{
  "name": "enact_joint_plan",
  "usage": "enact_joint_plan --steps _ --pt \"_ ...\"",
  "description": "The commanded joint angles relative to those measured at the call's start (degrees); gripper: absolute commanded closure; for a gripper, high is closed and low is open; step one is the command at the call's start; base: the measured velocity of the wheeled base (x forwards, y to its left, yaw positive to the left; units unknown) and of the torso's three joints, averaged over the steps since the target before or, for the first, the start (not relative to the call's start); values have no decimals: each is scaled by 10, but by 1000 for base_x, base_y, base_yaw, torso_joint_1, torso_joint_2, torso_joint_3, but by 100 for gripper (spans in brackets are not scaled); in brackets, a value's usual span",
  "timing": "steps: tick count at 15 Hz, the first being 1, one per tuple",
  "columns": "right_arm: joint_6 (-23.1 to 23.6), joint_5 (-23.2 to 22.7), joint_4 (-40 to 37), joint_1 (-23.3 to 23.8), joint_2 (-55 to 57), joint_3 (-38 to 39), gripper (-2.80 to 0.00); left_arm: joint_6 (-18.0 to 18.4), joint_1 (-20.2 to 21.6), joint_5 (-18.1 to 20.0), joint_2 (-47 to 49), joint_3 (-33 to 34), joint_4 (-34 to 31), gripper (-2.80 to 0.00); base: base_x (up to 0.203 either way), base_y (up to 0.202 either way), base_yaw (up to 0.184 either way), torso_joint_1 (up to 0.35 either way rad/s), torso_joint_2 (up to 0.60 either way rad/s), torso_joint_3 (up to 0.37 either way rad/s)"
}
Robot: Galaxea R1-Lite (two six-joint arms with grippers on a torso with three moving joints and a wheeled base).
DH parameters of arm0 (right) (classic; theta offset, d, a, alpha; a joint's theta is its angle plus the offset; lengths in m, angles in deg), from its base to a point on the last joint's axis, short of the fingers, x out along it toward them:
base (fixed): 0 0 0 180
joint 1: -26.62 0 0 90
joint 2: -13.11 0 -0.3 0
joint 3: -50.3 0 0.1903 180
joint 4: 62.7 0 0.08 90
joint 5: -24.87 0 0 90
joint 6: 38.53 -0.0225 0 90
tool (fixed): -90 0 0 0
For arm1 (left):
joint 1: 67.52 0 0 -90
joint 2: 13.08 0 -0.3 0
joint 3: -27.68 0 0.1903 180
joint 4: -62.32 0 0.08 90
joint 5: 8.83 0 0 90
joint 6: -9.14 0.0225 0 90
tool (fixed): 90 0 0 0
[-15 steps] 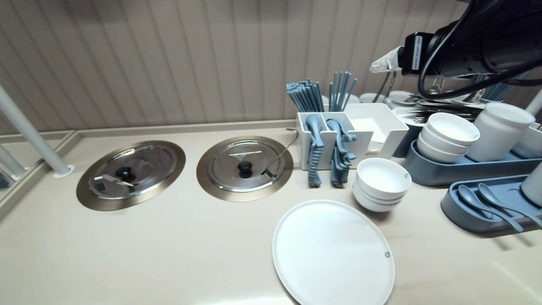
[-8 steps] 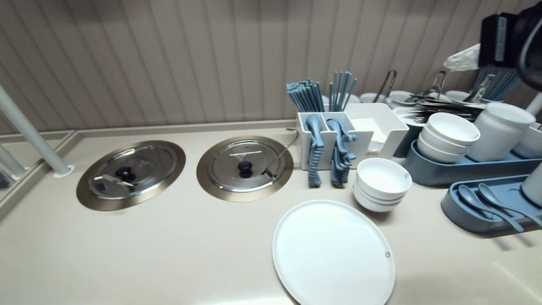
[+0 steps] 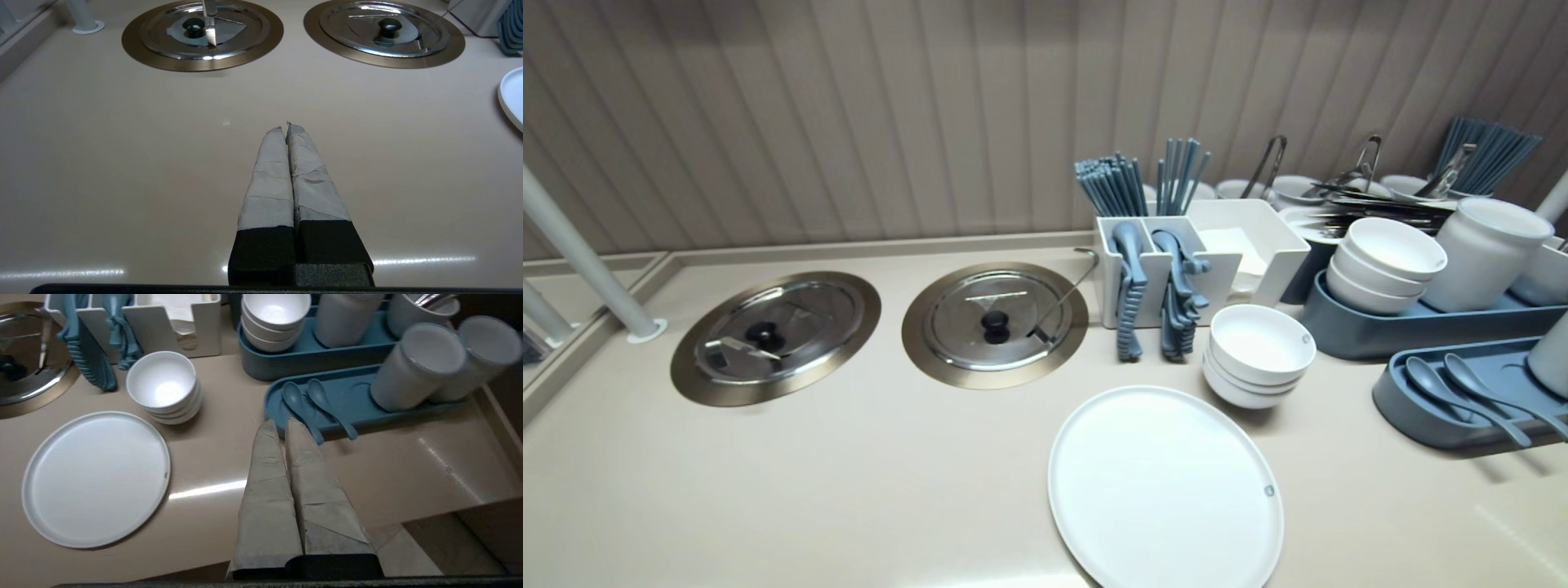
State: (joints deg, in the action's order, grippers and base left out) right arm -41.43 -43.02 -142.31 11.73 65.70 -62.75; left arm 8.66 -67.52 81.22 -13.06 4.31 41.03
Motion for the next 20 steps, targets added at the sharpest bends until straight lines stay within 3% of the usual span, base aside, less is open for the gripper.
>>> enact_joint_plan --steps 1,3,6,8,13,15,17,20 --pt "23 2 -27 62 -123 17 0 0 0 0 0 4 0 0 0 0 0 0 0 0" --pt "73 -1 -46 145 -211 26 0 0 0 0 0 4 0 0 0 0 0 0 0 0" --pt "132 -25 -59 173 -339 42 0 0 0 0 0 4 0 0 0 0 0 0 0 0" --pt "108 -66 -97 172 -381 46 0 0 0 0 0 4 0 0 0 0 0 0 0 0" --pt "115 -95 -156 154 -526 140 0 0 0 0 0 4 0 0 0 0 0 0 0 0" --pt "69 -178 -202 153 -525 165 0 0 0 0 0 4 0 0 0 0 0 0 0 0" --pt "60 -192 -164 152 -524 238 0 0 0 0 0 4 0 0 0 0 0 0 0 0" --pt "37 -186 41 152 -524 443 0 0 0 0 0 4 0 0 0 0 0 0 0 0"
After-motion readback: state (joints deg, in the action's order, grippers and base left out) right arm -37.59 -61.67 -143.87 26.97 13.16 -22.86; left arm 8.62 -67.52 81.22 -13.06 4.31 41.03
